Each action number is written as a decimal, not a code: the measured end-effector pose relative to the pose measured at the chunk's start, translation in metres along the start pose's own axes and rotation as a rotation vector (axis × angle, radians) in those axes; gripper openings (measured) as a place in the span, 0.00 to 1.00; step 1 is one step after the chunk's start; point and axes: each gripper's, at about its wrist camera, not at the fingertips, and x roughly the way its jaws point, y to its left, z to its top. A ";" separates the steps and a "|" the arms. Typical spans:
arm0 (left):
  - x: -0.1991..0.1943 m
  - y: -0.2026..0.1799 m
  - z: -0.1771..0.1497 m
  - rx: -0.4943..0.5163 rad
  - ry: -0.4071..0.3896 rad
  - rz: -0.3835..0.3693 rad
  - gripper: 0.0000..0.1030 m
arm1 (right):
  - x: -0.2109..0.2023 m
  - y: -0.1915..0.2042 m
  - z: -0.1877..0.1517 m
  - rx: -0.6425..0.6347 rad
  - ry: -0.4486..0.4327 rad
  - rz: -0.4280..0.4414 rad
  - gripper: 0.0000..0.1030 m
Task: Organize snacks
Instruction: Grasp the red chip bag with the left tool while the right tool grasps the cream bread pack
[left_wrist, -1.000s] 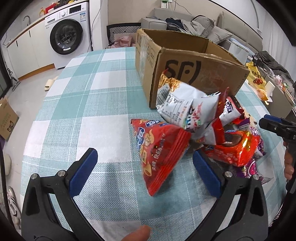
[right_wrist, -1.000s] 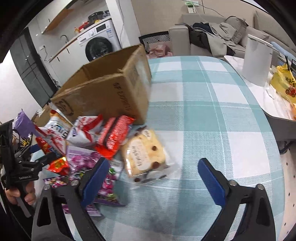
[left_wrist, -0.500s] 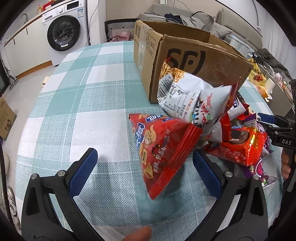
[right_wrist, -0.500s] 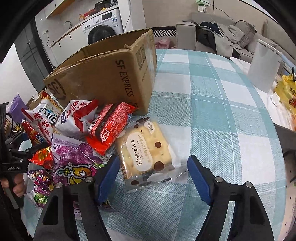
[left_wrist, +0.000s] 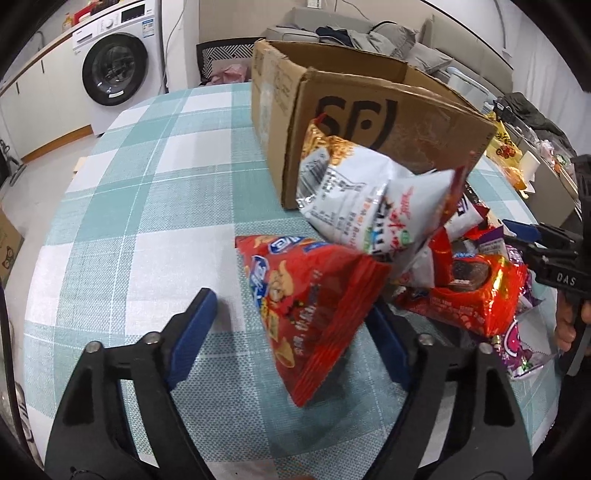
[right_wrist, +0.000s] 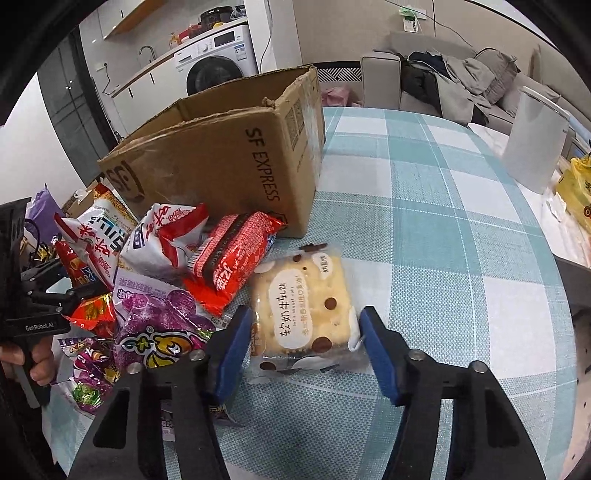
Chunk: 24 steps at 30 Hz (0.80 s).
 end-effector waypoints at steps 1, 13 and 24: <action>0.000 -0.001 0.000 0.004 -0.002 -0.006 0.70 | -0.001 0.000 -0.001 -0.001 -0.001 0.001 0.58; -0.009 -0.003 -0.004 0.008 -0.034 -0.042 0.39 | -0.009 -0.008 0.000 0.035 -0.030 0.017 0.47; -0.014 0.000 -0.009 -0.007 -0.041 -0.050 0.38 | -0.005 -0.009 0.000 0.026 -0.011 0.020 0.53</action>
